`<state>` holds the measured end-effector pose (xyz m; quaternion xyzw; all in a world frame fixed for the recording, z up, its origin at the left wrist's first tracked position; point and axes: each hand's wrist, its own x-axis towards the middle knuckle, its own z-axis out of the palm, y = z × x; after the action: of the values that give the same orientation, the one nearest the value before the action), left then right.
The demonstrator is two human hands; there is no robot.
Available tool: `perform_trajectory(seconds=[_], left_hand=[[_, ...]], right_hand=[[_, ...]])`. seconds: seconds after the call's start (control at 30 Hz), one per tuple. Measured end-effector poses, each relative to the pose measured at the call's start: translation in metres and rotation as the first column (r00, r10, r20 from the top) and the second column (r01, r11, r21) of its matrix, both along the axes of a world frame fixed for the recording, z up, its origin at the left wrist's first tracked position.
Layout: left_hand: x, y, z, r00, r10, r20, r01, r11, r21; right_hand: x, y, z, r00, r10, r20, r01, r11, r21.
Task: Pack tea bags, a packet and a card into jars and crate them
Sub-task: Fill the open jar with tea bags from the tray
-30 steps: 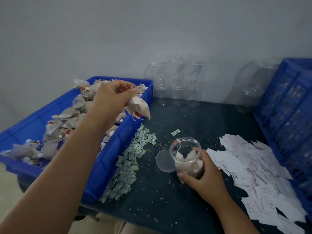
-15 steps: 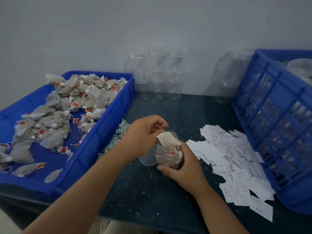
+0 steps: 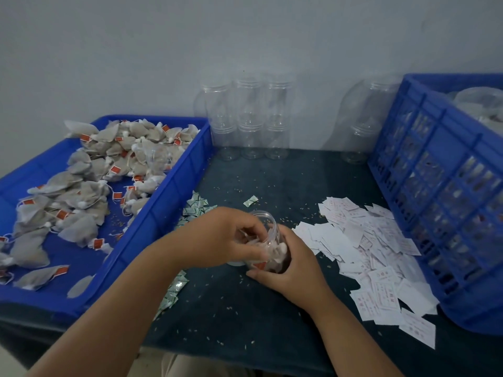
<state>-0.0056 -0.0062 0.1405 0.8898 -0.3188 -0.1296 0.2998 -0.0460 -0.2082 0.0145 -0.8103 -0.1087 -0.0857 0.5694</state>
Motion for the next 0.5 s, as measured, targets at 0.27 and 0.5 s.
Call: perform_trajectory(seconds=[0.27, 0.5], left_hand=[[0.009, 0.015, 0.017, 0.997, 0.077, -0.027, -0.078, 0.997, -0.022], [0.006, 0.008, 0.016, 0.973, 0.228, 0.034, -0.212, 0.943, -0.255]], right_hand=[[-0.001, 0.0, 0.001, 1.0, -0.002, 0.014, 0.002, 1.0, 0.022], [0.001, 0.0, -0.003, 1.0, -0.024, 0.013, 0.024, 0.998, 0.056]])
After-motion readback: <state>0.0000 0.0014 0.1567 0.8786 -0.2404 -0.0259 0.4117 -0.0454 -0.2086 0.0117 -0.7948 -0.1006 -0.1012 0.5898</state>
